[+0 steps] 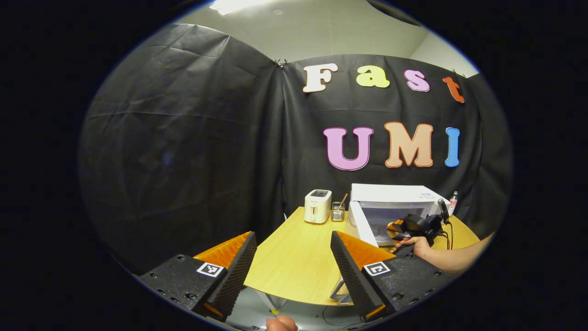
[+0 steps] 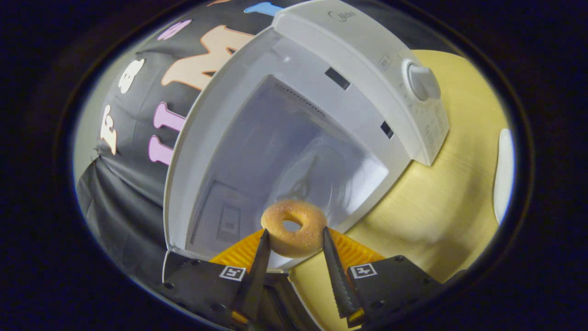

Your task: Open the microwave oven with the left hand, put the food in, and close the microwave oven.

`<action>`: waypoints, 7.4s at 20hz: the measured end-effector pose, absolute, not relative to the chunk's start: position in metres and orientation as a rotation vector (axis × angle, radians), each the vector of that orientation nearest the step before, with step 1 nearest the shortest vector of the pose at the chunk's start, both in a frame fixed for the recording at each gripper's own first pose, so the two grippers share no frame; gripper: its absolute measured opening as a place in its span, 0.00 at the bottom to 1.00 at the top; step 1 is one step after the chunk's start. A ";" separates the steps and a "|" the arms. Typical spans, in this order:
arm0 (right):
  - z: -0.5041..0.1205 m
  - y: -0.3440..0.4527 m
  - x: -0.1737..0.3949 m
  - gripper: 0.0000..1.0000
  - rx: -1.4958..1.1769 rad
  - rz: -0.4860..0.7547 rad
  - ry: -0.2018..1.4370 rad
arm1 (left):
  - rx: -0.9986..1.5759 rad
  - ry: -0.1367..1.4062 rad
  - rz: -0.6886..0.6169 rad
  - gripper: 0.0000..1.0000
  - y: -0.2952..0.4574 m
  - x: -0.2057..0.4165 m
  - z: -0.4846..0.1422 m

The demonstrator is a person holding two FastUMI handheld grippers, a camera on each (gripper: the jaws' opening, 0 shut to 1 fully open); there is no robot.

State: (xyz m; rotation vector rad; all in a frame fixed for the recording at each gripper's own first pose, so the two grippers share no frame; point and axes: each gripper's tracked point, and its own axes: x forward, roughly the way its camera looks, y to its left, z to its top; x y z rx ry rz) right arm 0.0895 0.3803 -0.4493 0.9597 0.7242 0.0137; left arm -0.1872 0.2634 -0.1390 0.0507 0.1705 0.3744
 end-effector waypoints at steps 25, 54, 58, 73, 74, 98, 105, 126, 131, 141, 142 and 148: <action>-0.454 0.377 0.125 0.87 0.800 -0.017 0.607 | 0.012 0.175 0.396 0.94 0.266 -0.198 -0.146; -0.076 0.077 0.019 0.77 0.051 0.159 -0.015 | -0.276 0.368 0.309 0.96 0.275 -0.157 -0.289; -0.039 0.043 0.008 0.76 0.054 0.103 -0.036 | -0.307 0.387 0.266 0.96 0.256 -0.145 -0.299; -0.001 -0.050 -0.029 0.76 -0.006 -0.036 -0.090 | -0.095 0.569 -0.016 0.38 0.123 -0.122 -0.345; 0.000 -0.058 -0.032 0.76 -0.014 -0.050 -0.089 | -0.057 0.574 -0.009 0.11 0.121 -0.116 -0.348; 0.001 -0.220 -0.078 0.87 -0.036 -0.368 -0.047 | -0.051 0.614 -0.305 0.02 -0.040 0.012 -0.356; 0.010 -0.231 -0.078 0.87 -0.058 -0.406 -0.056 | -0.041 0.598 -0.323 0.02 -0.054 0.047 -0.355; 0.004 -0.201 -0.032 0.77 -0.082 -0.335 -0.044 | -0.085 0.594 -0.278 0.05 -0.090 0.131 -0.370; 0.002 -0.192 -0.016 0.77 -0.066 -0.290 -0.047 | -0.003 0.530 -0.239 0.02 -0.079 0.132 -0.345; -0.017 -0.129 0.024 0.77 0.026 -0.111 -0.053 | 0.051 0.232 -0.225 0.92 -0.067 0.091 -0.200; -0.020 -0.119 0.028 0.77 0.031 -0.089 -0.053 | 0.046 0.200 -0.210 0.94 -0.063 0.088 -0.178; -0.027 -0.066 0.040 0.77 0.063 0.030 -0.049 | 0.014 0.036 -0.129 0.95 -0.031 0.063 -0.056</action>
